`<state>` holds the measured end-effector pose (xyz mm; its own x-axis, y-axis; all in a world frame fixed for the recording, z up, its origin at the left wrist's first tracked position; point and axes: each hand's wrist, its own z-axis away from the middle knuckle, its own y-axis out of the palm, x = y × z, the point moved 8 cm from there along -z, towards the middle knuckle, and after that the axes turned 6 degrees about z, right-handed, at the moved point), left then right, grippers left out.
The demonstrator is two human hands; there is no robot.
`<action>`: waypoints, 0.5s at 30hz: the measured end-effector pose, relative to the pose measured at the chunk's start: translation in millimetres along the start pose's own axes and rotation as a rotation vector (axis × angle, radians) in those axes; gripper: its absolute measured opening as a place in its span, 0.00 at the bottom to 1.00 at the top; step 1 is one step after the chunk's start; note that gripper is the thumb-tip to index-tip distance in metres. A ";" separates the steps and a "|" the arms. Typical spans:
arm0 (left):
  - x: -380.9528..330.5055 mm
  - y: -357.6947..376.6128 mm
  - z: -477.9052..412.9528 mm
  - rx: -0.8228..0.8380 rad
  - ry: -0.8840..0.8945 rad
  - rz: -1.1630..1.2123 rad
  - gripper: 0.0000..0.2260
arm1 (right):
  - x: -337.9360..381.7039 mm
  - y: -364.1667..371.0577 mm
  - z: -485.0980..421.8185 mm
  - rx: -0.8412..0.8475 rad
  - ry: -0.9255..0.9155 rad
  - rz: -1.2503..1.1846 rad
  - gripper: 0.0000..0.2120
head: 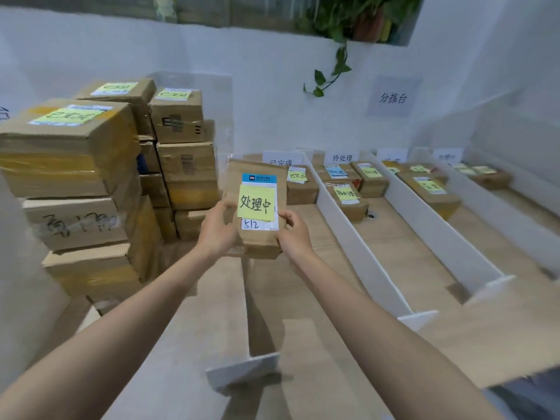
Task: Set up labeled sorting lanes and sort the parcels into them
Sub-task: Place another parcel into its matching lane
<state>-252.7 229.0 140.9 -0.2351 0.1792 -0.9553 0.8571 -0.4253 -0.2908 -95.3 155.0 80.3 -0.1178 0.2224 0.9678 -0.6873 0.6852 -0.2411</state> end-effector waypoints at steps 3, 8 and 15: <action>-31.5 36.4 18.2 0.058 0.096 0.015 0.15 | 2.8 -49.6 12.8 -0.071 -0.022 -0.030 0.15; -63.2 98.8 39.4 0.167 0.160 -0.001 0.19 | 1.9 -132.4 39.8 -0.192 -0.029 -0.066 0.12; -101.2 186.4 78.7 0.363 0.243 -0.006 0.26 | -7.3 -241.1 88.8 -0.391 -0.042 -0.068 0.14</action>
<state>-105.1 61.8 179.1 -0.0875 0.3673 -0.9260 0.6290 -0.7004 -0.3373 7.7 -73.4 137.7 -0.1162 0.1442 0.9827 -0.3704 0.9117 -0.1776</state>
